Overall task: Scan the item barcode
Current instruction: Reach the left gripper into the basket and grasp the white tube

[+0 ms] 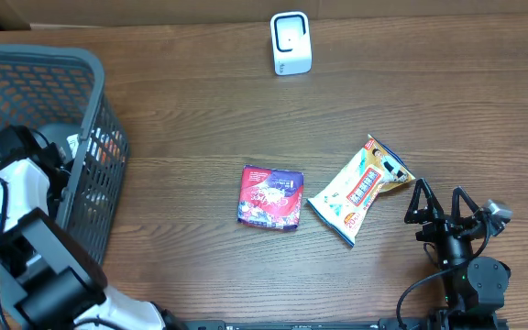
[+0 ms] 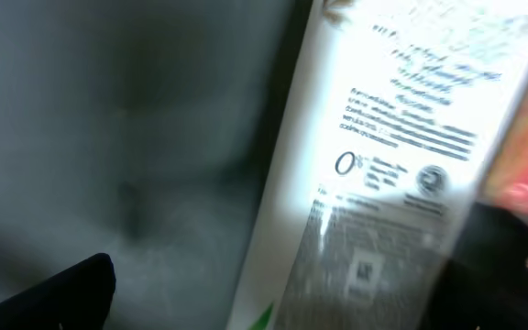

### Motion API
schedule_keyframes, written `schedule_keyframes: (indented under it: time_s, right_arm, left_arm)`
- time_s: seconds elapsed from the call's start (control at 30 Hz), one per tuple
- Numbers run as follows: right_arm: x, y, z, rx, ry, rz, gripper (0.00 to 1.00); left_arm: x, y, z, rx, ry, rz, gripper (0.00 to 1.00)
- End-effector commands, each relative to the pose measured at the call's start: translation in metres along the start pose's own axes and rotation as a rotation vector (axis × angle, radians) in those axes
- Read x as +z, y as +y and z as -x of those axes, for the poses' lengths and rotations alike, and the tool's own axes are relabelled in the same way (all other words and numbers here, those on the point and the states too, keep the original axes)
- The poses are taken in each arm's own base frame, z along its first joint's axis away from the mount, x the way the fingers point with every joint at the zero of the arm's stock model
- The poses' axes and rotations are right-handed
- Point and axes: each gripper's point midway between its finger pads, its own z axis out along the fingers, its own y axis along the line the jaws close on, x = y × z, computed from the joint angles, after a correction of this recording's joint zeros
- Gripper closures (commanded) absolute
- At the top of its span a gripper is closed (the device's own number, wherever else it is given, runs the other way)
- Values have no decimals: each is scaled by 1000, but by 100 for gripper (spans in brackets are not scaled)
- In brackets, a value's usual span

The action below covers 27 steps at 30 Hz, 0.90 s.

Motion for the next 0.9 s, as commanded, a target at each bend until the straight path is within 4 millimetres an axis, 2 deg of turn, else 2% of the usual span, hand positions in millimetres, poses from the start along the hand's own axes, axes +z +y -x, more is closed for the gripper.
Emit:
schedule_keyframes:
  time_s: [0.0,0.03,0.07,0.1,0.13,0.3,0.4,0.5,0.67,0.87]
  right_arm:
    - [0,0,-1,-7,-6,2,0]
    - [0,0,-1,-7,-6,2,0]
    - [0,0,-1,-7,-6,2,0]
    - [0,0,-1,-7,-6,2,0]
    - [0,0,-1,-7,-6,2,0]
    - [0,0,-1,-7,-6,2,0]
    - [0,0,-1,-7,-6,2,0]
    - [0,0,-1,-7,-6,2,0]
    - [0,0,-1,-7,-6,2,0]
    - [0,0,-1,-7,-6,2,0]
  left_arm:
    - [35,-5,-28,22,141,-29,3]
    - [42,-4,-33,20,170,-28,15]
    - [47,-3,-37,17,191,-26,40]
    - [52,-2,-41,10,212,-25,62]
    - [54,-1,-44,5,224,-23,72]
    - [50,0,-43,5,228,-16,81]
    - [39,-1,-37,5,231,-13,81]
    - [19,-3,-27,4,246,-13,84]
    - [-32,-8,-3,4,249,-13,95]
    - [-106,-18,28,8,180,-35,96]
